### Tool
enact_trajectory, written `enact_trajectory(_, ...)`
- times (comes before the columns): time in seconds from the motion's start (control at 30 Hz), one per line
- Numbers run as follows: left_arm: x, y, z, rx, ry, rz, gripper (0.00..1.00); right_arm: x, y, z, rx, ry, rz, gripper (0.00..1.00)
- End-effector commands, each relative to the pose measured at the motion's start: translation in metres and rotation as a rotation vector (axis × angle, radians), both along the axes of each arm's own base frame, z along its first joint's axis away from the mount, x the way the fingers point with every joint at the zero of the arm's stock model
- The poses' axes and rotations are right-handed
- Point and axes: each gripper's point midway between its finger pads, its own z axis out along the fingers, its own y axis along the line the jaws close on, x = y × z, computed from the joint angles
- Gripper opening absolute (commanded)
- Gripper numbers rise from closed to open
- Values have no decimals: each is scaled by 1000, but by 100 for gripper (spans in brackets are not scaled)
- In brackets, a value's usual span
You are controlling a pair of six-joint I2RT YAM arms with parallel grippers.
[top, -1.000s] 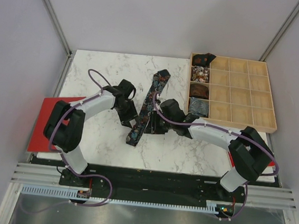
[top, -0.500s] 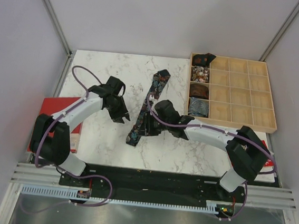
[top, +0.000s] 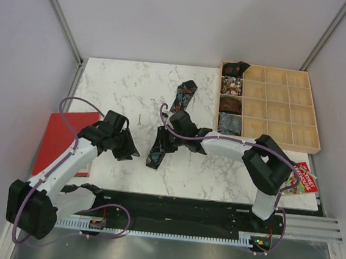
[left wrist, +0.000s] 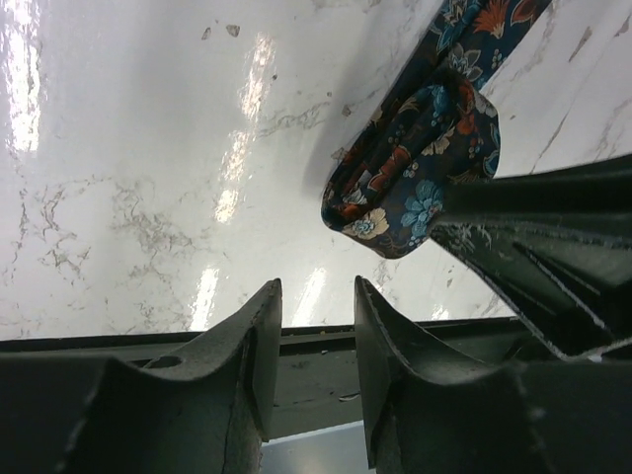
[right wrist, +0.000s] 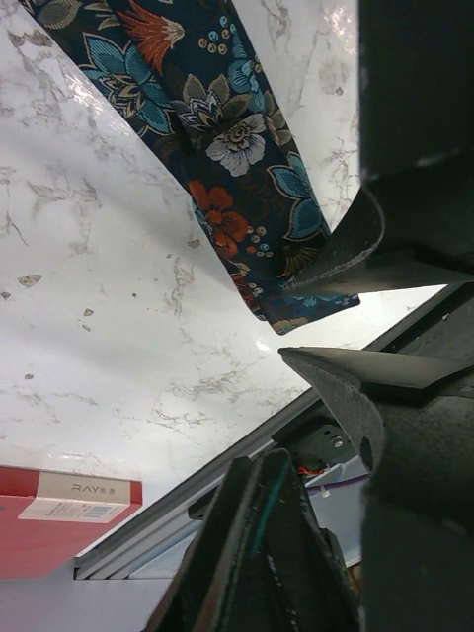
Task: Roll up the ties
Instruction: Roll the tie at the center of the board.
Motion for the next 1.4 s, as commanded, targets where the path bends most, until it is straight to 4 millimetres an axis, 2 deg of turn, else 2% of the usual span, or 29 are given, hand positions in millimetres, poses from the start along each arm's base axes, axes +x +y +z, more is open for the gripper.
enact_trajectory(0.0, -8, -5, 3, -51, -38, -36, 41, 10, 15, 9, 43, -25, 16, 35)
enact_trajectory(0.33, -9, -22, 3, -146, -90, -83, 41, 26, 4, -13, 3, -13, -13, 34)
enact_trajectory(0.67, 0, -47, -10, -223, -101, -107, 46, 29, -6, -47, -45, 32, -6, 33)
enact_trajectory(0.83, 5, -56, -21, -225, -74, -99, 49, 30, -11, -56, -50, 47, -8, 33)
enact_trajectory(1.23, 18, -58, -51, -164, -21, -22, 50, 31, -20, -72, -44, 83, -17, 33)
enact_trajectory(1.37, 19, -56, -58, -151, -9, 7, 53, 28, -21, -74, -32, 93, -15, 33)
